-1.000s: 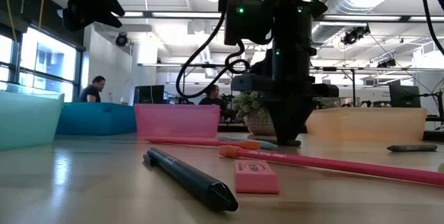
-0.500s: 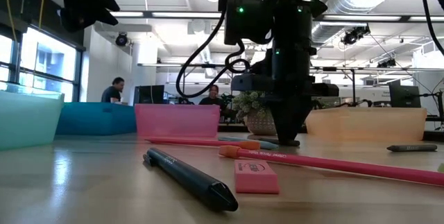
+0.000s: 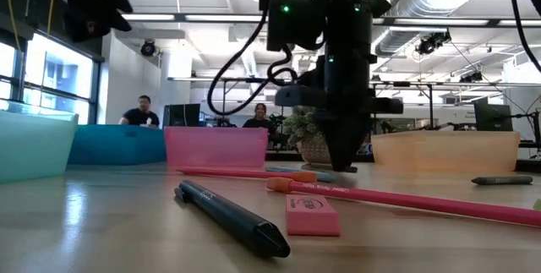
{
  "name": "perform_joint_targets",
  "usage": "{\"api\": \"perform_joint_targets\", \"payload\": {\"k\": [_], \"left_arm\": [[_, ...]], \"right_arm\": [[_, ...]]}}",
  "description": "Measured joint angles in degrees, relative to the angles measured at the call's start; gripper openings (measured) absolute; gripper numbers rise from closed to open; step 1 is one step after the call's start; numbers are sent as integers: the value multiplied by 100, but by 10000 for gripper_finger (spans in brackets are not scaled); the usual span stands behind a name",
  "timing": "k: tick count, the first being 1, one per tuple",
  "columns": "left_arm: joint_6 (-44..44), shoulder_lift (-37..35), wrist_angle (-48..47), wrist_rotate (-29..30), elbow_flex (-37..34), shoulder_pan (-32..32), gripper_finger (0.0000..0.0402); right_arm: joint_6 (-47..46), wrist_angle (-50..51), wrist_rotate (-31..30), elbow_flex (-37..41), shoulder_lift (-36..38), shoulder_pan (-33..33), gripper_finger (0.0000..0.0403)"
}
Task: Sort crayons/erasers/pens/pencils in bins
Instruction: Put the gray crayon into the blue bin
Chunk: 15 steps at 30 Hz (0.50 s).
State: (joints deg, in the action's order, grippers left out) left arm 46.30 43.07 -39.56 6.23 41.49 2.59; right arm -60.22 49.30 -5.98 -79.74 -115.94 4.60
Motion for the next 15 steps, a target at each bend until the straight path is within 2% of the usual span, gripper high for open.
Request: {"api": "perform_joint_targets", "payload": {"k": [6, 11, 15], "left_arm": [[0, 6, -520, -138, -3, 2, 128], [0, 11, -695, -85, -4, 2, 173], [-2, 10, -716, 244, -4, 2, 210]], "right_arm": [[44, 141, 31, -221, 6, 4, 8], [136, 308, 20, -467, 13, 3, 8], [374, 394, -19, -749, 22, 2, 8]]}}
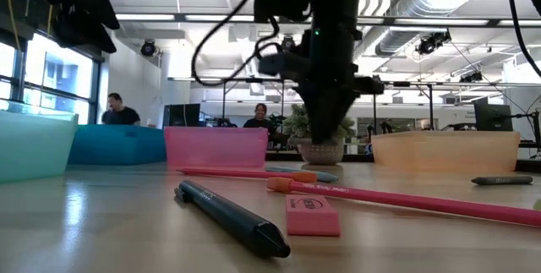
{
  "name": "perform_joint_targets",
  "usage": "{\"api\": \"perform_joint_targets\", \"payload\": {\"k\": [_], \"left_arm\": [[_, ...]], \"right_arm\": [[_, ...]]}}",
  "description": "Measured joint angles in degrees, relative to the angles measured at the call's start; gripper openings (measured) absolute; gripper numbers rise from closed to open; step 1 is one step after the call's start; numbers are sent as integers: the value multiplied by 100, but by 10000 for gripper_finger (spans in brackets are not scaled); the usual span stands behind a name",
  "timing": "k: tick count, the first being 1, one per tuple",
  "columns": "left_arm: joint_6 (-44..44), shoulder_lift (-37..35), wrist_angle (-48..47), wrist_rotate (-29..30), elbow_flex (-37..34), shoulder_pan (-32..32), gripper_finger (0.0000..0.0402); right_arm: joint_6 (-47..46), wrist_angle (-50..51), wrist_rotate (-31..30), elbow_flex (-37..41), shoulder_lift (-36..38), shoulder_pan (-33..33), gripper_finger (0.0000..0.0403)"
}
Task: Sort crayons/erasers/pens/pencils in bins
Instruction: Put the gray crayon into the blue bin
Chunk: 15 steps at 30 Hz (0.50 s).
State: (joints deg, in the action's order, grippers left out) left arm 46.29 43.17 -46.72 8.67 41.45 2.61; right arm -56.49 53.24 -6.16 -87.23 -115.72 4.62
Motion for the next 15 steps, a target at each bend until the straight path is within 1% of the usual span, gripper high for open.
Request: {"api": "perform_joint_targets", "payload": {"k": [2, 5, 10, 15], "left_arm": [[-136, -2, -2, 113, 0, -2, 220], [-472, -46, -112, 107, -1, -19, 221], [-492, -267, -299, 101, -2, -293, 212], [-494, -450, -295, 81, -2, -565, 205]], "right_arm": [[191, 57, -92, -175, 0, -47, 8], [519, 240, -222, -482, 4, -156, 8], [1049, 331, -285, -1000, 11, -383, 8], [1575, 308, -281, -1524, 11, -462, 8]]}}
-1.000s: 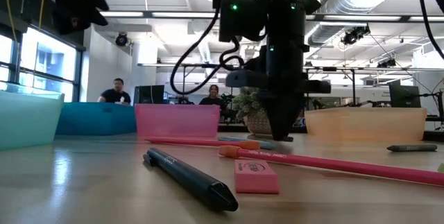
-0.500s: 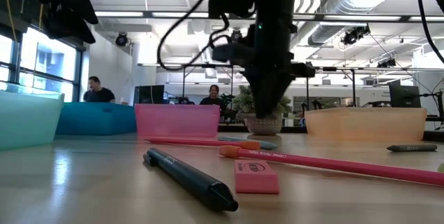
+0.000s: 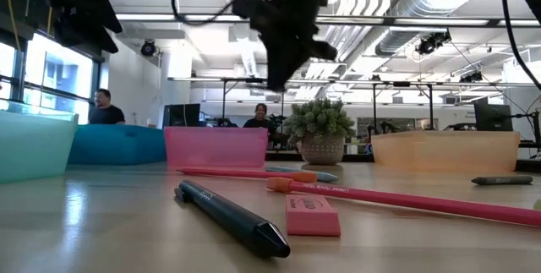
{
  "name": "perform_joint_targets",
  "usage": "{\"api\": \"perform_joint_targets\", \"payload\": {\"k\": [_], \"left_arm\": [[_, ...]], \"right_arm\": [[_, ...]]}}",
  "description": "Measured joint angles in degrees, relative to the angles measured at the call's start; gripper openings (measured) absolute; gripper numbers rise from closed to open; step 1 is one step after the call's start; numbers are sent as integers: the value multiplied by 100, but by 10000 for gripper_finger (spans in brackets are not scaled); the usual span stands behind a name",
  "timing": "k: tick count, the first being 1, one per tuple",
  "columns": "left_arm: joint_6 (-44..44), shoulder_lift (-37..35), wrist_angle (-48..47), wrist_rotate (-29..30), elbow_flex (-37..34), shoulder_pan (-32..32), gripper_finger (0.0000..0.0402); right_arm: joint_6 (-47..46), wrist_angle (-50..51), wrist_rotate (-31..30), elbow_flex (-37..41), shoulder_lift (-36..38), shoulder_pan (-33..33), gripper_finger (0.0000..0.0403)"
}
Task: Sort crayons/erasers/pens/pencils in bins
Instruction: Put the gray crayon into the blue bin
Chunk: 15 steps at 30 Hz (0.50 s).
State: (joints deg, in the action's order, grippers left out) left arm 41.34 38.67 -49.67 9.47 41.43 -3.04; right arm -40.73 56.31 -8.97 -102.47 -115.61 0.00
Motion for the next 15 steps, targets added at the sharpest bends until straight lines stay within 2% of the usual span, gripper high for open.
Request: {"api": "perform_joint_targets", "payload": {"k": [5, 10, 15], "left_arm": [[-168, -71, 92, -89, 0, -117, 206], [-629, -72, 803, -328, 0, -184, 207], [-711, -69, 1363, -343, 0, -209, 208]], "right_arm": [[533, -80, 0, -508, 0, -36, 8], [1085, -439, 8, -804, 9, -75, 8], [1349, -832, 102, -901, 10, -77, 8]]}}
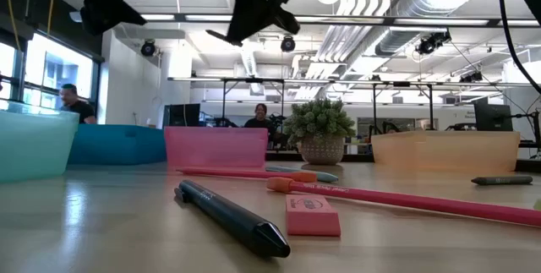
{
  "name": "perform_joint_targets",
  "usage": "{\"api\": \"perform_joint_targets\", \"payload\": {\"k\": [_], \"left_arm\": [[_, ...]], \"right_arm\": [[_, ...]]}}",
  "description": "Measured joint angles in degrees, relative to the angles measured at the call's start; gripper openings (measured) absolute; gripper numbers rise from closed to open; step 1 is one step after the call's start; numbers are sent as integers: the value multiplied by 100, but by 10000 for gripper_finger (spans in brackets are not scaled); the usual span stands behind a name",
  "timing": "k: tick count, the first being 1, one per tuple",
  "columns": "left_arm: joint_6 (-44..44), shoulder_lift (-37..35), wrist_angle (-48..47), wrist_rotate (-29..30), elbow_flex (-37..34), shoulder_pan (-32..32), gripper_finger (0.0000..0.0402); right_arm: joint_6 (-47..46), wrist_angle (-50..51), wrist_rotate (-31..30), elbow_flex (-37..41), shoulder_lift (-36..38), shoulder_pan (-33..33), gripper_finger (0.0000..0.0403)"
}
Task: Sort crayons/erasers/pens/pencils in bins
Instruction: Put the gray crayon into the blue bin
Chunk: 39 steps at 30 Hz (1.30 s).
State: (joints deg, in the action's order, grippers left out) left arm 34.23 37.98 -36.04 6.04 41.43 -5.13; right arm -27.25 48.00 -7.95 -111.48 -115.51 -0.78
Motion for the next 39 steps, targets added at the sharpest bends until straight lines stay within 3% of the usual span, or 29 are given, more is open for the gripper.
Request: {"api": "perform_joint_targets", "payload": {"k": [10, 23, 35, 39], "left_arm": [[-385, 0, 509, 2, 0, 0, 209], [-1748, 11, 1913, 7, 0, 0, 209], [-1798, 263, 2627, 528, 0, -13, 208], [-1798, 396, 2750, 525, 0, -11, 188]], "right_arm": [[573, -1127, 403, 0, 33, 0, 8], [1556, -2212, 677, 0, 273, 0, 8], [1657, -2502, 713, 0, 274, -36, 8], [1655, -2539, 713, 0, 274, -52, 8]]}}
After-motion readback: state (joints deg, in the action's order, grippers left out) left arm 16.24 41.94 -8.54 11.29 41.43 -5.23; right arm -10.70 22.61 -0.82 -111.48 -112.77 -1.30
